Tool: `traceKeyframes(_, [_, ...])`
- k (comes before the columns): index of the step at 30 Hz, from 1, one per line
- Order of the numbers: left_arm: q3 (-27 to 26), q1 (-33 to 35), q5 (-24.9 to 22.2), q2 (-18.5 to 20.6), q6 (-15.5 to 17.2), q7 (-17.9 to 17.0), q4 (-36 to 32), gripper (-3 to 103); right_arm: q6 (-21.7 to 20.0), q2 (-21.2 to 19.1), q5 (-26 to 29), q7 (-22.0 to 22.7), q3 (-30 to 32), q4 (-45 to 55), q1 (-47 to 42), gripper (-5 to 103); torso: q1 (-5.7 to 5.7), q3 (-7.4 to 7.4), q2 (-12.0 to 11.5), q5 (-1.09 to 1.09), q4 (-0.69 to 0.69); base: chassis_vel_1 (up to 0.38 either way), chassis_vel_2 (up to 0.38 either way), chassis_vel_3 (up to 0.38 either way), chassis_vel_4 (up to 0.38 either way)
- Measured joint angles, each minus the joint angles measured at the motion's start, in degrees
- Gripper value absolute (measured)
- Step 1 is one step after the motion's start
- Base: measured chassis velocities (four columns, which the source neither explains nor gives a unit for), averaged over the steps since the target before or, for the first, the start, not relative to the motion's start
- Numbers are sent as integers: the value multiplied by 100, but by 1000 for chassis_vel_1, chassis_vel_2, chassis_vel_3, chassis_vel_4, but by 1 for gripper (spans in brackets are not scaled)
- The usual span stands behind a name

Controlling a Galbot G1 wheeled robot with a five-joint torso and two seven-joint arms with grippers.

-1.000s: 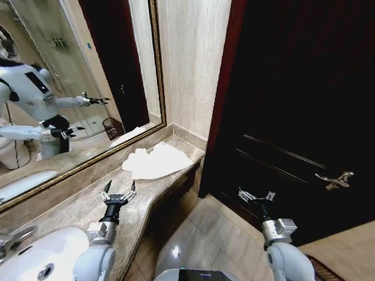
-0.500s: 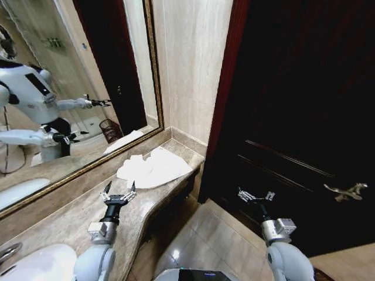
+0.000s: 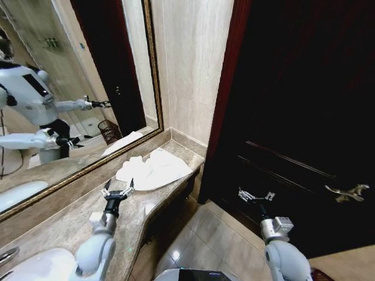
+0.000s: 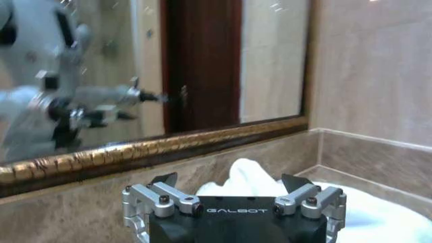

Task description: Discard the used towel into the hamper.

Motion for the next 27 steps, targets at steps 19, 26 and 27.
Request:
traceKeyframes(19, [1735,-2423,-1011,372,1438,-2336,1179,100,111,288,-756,284,-31,-597,275,100,2,1,-1,0,-1,0,0,0,0])
traceKeyframes(26, [1559,-2585,-1035,512,1564,-2488,1393,100,113,274,-757,329,17,-769,399,100,1,0,-1,-1,0,0,0,0,0])
traceKeyframes(27, [1503,-2618,-1124,569,1564,-2488,1424,100,113,275,-755,341,17,-789,418,100,1,0,-1,-1,1,0,0,0,0])
